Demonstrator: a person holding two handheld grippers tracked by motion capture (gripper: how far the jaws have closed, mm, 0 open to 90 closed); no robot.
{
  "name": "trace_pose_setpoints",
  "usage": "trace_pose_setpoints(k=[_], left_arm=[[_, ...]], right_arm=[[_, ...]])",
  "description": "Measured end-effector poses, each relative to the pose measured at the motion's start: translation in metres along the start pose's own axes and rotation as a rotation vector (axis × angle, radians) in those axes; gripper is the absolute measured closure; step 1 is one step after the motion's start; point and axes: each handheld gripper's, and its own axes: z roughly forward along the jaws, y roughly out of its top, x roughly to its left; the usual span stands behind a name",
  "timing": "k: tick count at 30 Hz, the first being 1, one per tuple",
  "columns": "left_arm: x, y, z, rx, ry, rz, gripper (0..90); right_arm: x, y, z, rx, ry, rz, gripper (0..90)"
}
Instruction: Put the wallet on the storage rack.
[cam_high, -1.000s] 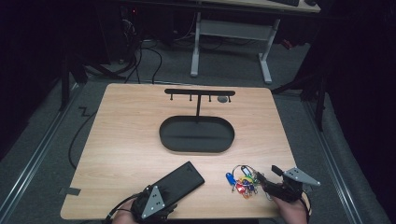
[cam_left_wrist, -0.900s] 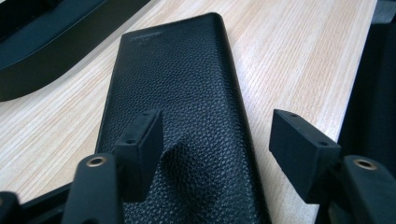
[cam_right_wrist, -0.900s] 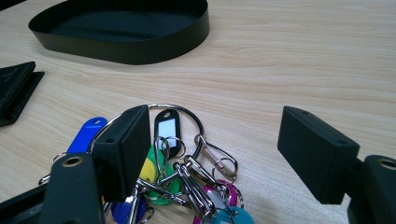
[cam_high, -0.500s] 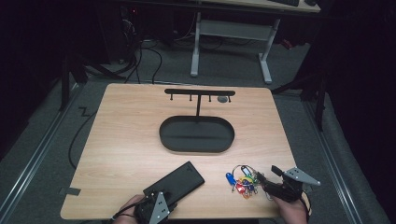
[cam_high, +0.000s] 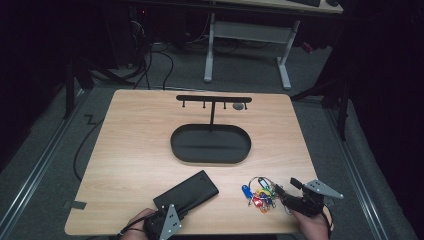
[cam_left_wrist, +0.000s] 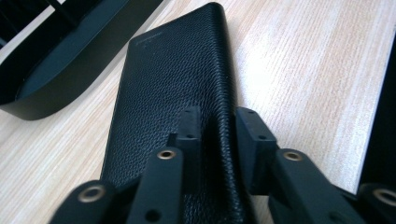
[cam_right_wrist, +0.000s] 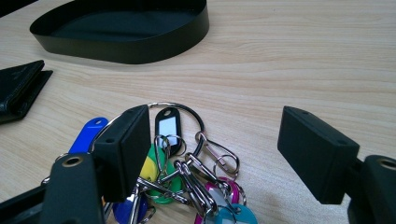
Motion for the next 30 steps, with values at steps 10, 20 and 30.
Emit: trace_pose_setpoints(k=[10, 20, 30], left_arm=[[0.004, 0.004, -0.011, -0.008, 0.054, 0.002, 79.7], [0.009, 0.001, -0.013, -0.013, 0.059, -0.013, 79.3], [0.013, 0.000, -0.015, -0.025, 0.079, -0.011, 80.2]], right_arm=[[-0.002, 0.000, -0.001, -0.004, -0.001, 0.006, 25.9], [-0.002, 0.000, -0.001, -0.004, 0.000, 0.007, 25.9], [-0.002, 0.000, -0.002, -0.003, -0.001, 0.012, 25.9]])
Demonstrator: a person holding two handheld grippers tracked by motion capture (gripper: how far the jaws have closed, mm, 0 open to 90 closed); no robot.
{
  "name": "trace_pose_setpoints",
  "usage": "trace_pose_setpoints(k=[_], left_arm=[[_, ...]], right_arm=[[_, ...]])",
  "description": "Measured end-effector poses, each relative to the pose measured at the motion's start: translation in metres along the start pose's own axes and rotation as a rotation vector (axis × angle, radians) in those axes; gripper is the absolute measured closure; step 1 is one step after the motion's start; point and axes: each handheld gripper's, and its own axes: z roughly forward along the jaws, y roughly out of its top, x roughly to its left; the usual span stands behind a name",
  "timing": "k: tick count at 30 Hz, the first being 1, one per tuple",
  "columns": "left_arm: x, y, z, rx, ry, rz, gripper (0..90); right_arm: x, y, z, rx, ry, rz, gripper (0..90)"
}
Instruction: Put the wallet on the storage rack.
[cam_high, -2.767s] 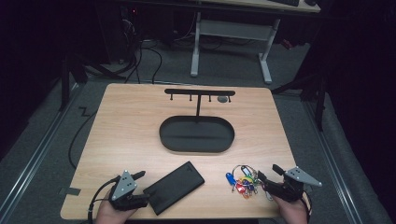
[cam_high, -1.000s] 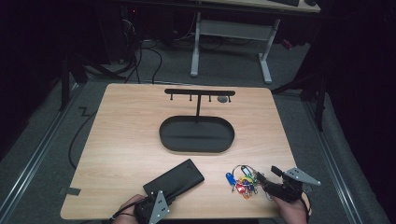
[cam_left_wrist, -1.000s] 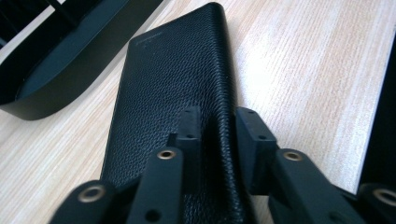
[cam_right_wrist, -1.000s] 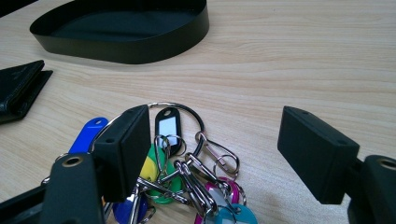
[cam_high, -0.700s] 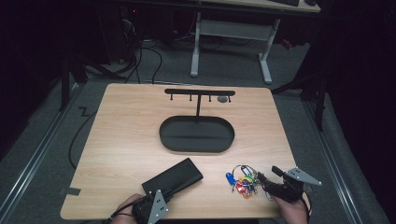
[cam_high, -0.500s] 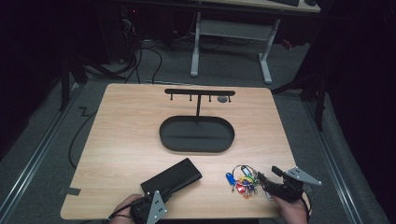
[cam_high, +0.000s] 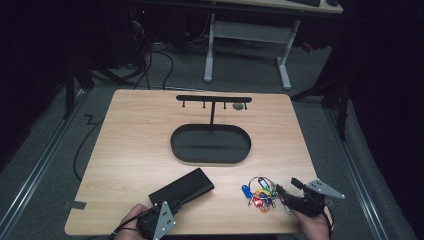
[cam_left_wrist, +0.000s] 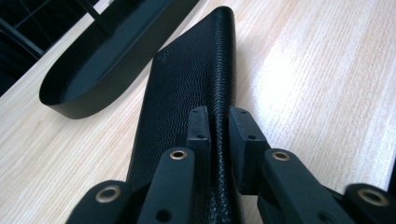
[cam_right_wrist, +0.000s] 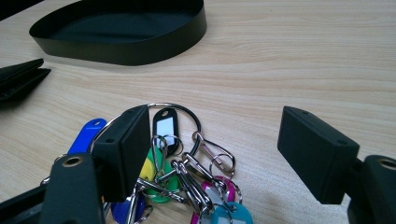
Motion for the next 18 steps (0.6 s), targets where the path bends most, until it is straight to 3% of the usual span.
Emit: trace_pose_setpoints(k=[4, 11, 13, 16, 18], left_arm=[[0.008, 0.002, -0.007, -0.043, -0.002, -0.067, 81.5], [0.042, -0.005, -0.031, -0.148, -0.015, -0.300, 82.8], [0.050, -0.009, -0.034, -0.156, -0.007, -0.340, 83.0], [0.061, -0.015, -0.038, -0.185, -0.034, -0.441, 83.2], [0.061, -0.014, -0.040, -0.208, -0.050, -0.464, 83.4]], right_arm=[[-0.001, 0.000, 0.000, -0.002, -0.001, 0.001, 25.9], [-0.001, 0.000, -0.001, -0.003, -0.002, 0.003, 25.9], [-0.001, 0.000, -0.001, -0.002, -0.001, 0.000, 25.9], [0.000, 0.000, 0.000, -0.002, -0.001, -0.001, 25.9], [0.000, 0.000, 0.001, -0.001, 0.000, -0.003, 25.9]])
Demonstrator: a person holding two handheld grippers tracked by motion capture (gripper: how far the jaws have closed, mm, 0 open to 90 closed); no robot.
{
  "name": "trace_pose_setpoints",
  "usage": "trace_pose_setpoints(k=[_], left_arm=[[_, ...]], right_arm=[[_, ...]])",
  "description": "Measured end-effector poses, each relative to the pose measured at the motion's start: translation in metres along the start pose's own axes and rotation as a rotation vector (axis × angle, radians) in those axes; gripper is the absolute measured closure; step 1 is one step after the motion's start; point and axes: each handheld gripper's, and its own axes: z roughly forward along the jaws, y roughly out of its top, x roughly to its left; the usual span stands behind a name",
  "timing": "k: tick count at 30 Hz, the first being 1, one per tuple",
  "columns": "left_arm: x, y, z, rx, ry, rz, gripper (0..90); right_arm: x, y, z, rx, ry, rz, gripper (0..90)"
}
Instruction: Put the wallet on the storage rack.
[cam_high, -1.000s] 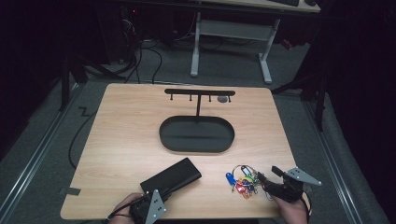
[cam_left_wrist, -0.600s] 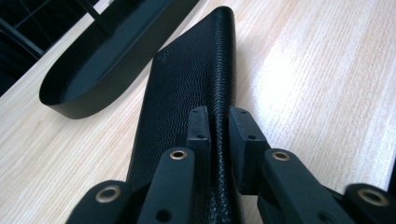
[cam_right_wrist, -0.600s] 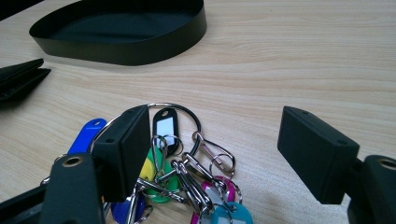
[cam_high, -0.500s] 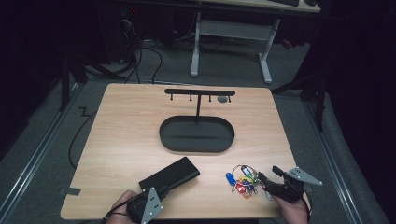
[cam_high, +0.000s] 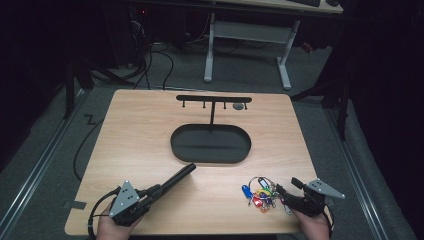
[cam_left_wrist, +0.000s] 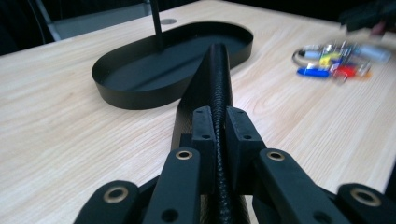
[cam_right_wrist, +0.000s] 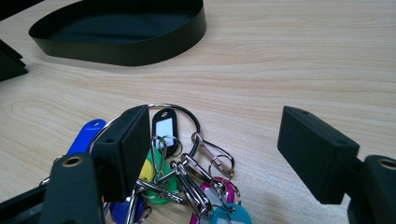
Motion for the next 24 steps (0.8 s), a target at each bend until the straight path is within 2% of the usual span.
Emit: trace_pose_setpoints(k=[4, 6, 11, 15, 21, 24], left_arm=[[-0.011, 0.003, 0.002, -0.015, -0.043, 0.003, 83.4], [-0.011, 0.002, 0.006, -0.010, -0.045, -0.004, 83.4], [0.001, -0.004, 0.006, -0.022, -0.017, -0.058, 82.6], [0.011, -0.010, 0.006, -0.038, -0.026, -0.105, 80.4], [0.010, -0.012, 0.006, -0.054, -0.039, -0.086, 77.8], [0.009, -0.013, 0.007, -0.045, -0.036, -0.076, 69.5]], right_arm=[[0.001, 0.000, 0.001, 0.003, 0.000, 0.001, 25.9], [0.001, 0.000, 0.000, 0.003, 0.001, 0.000, 25.9], [0.000, 0.000, -0.001, 0.000, -0.001, 0.002, 25.9], [0.000, -0.001, 0.000, 0.005, 0.000, 0.002, 25.9], [0.001, -0.001, 0.001, 0.009, -0.001, -0.003, 26.0], [0.001, -0.001, 0.001, 0.010, -0.002, 0.000, 26.0]])
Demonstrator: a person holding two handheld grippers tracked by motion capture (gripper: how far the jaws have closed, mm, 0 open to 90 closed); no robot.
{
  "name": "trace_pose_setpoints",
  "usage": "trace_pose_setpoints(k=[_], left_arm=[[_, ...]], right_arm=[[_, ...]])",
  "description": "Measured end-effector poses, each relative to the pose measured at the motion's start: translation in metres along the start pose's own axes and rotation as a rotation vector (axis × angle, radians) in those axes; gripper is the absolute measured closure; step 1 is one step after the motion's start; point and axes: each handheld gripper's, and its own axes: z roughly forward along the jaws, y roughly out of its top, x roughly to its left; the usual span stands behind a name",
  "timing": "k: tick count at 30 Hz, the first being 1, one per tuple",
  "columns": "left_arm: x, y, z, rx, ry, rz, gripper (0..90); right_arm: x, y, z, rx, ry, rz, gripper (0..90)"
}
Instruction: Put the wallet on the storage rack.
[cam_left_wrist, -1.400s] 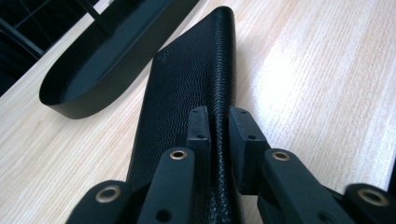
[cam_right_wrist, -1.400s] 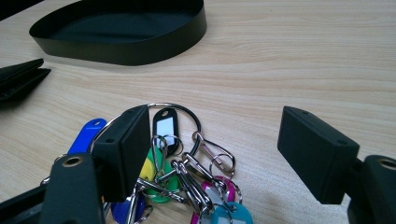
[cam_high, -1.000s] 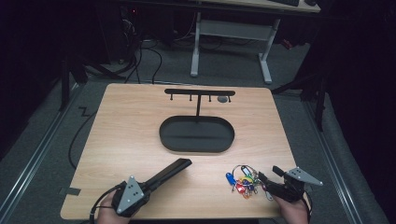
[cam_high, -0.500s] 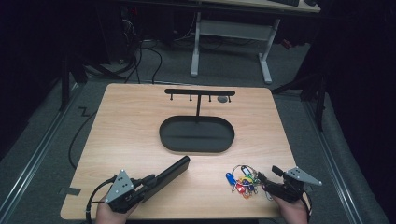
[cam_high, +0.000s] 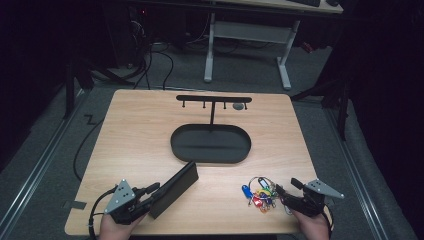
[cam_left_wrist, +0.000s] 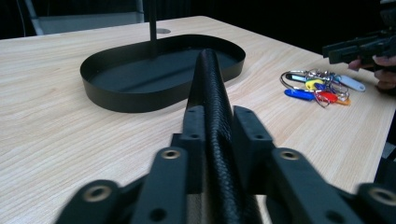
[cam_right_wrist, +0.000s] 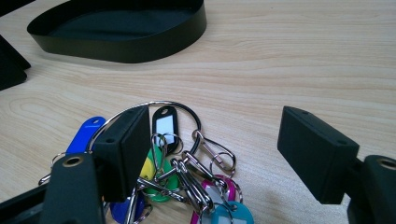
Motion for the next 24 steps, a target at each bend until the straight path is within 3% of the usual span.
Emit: trace_pose_setpoints(k=[5, 12, 18, 24], left_arm=[[-0.004, -0.003, 0.005, 0.046, 0.005, 0.042, 61.4], [-0.011, -0.005, 0.010, 0.096, 0.026, 0.133, 52.9], [-0.014, -0.002, 0.010, 0.127, 0.034, 0.118, 52.4], [-0.016, -0.001, 0.007, 0.164, 0.057, 0.146, 58.4]], right_arm=[[0.001, 0.000, 0.000, 0.001, 0.002, -0.002, 26.0], [0.000, 0.000, -0.001, -0.001, 0.001, -0.001, 26.1], [0.000, 0.000, 0.000, 0.002, 0.003, -0.006, 26.2], [0.000, 0.000, 0.000, 0.002, 0.003, -0.008, 26.2]])
